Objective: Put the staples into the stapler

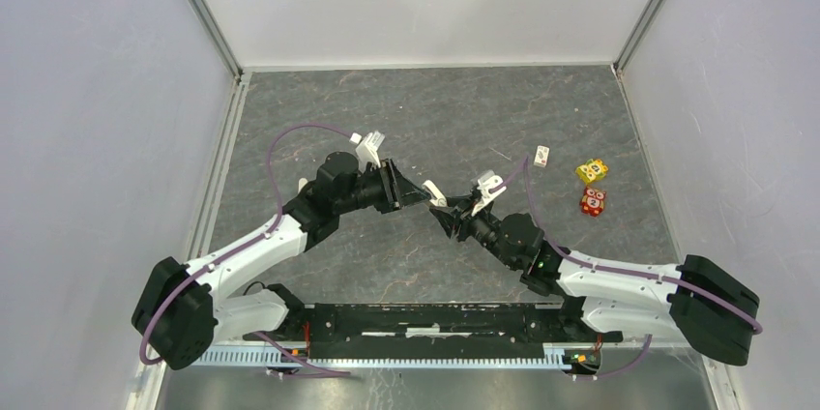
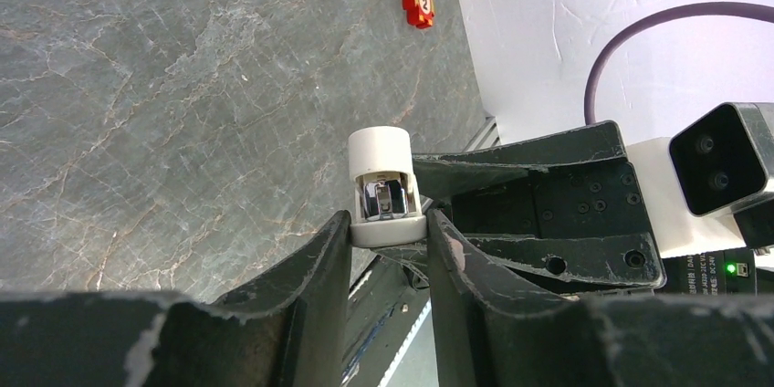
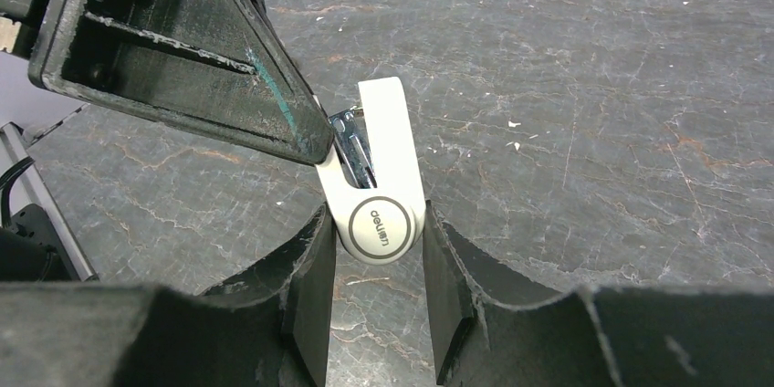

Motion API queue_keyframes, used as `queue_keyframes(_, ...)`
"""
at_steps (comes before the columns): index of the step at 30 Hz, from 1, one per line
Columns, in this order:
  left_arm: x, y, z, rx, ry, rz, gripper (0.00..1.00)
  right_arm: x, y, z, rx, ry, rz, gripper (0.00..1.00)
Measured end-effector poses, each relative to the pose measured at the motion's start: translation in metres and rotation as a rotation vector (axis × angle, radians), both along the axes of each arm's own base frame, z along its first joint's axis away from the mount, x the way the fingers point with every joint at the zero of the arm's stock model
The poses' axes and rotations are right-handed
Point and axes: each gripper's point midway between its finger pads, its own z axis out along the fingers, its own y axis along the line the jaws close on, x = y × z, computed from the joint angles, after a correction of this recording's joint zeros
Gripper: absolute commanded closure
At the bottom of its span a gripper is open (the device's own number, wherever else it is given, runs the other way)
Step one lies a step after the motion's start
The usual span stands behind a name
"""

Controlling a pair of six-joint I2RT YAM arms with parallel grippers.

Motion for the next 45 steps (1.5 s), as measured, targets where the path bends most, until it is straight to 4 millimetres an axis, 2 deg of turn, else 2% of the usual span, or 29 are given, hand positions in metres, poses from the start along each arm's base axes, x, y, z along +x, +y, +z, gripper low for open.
queue_keyframes(3,0.0,0.0,0.0,0.0,0.0,0.001,0.59,0.0,0.001,0.0,-0.001,-0.003,-0.002,0.73)
queue_keyframes(8,0.0,0.0,-0.001,0.002,0.001,0.001,0.8,-0.001,0.001,-0.001,-0.008,-0.007,-0.002,0.7)
queue_keyframes(10,0.0,0.0,-0.001,0.002,0.001,0.001,0.9,-0.001,0.001,-0.001,-0.01,-0.008,0.0,0.6)
queue_keyframes(12,0.0,0.0,-0.001,0.003,0.0,0.0,0.92,-0.001,0.001,-0.001,-0.014,-0.012,0.001,0.45)
queue_keyframes(14,0.0,0.0,-0.001,0.003,-0.002,-0.002,0.95,-0.001,0.002,-0.002,-0.019,-0.015,0.005,0.35)
queue_keyframes(19,-0.001,0.002,0.007,0.01,-0.073,-0.019,0.98,-0.007,0.001,-0.005,-0.07,-0.033,0.046,0.21)
queue_keyframes(23,-0.005,0.007,0.022,0.02,-0.196,-0.053,0.98,-0.013,-0.001,0.007,-0.09,-0.071,0.116,0.23)
queue_keyframes(26,-0.012,0.008,0.029,0.037,-0.298,-0.113,0.98,-0.011,-0.005,0.026,-0.063,-0.094,0.168,0.3)
queue_keyframes(30,-0.024,0.01,0.029,0.087,-0.414,-0.233,0.98,-0.009,-0.011,0.054,0.009,-0.112,0.248,0.37)
queue_keyframes(33,-0.035,0.01,0.03,0.104,-0.476,-0.32,0.98,-0.012,-0.011,0.071,0.056,-0.109,0.326,0.37)
queue_keyframes(35,-0.044,0.01,0.034,0.096,-0.523,-0.381,0.98,-0.019,-0.005,0.08,0.081,-0.098,0.4,0.34)
queue_keyframes(37,-0.053,0.011,0.039,0.081,-0.563,-0.426,0.98,-0.027,0.003,0.084,0.099,-0.079,0.478,0.31)
queue_keyframes(40,-0.065,0.013,0.05,0.054,-0.647,-0.479,0.98,-0.041,0.013,0.085,0.121,-0.047,0.589,0.32)
queue_keyframes(43,-0.075,0.016,0.061,0.024,-0.718,-0.516,0.98,-0.052,0.019,0.077,0.125,-0.007,0.673,0.43)
queue_keyframes(45,-0.079,0.016,0.064,0.013,-0.749,-0.534,0.98,-0.056,0.021,0.075,0.129,0.007,0.704,0.55)
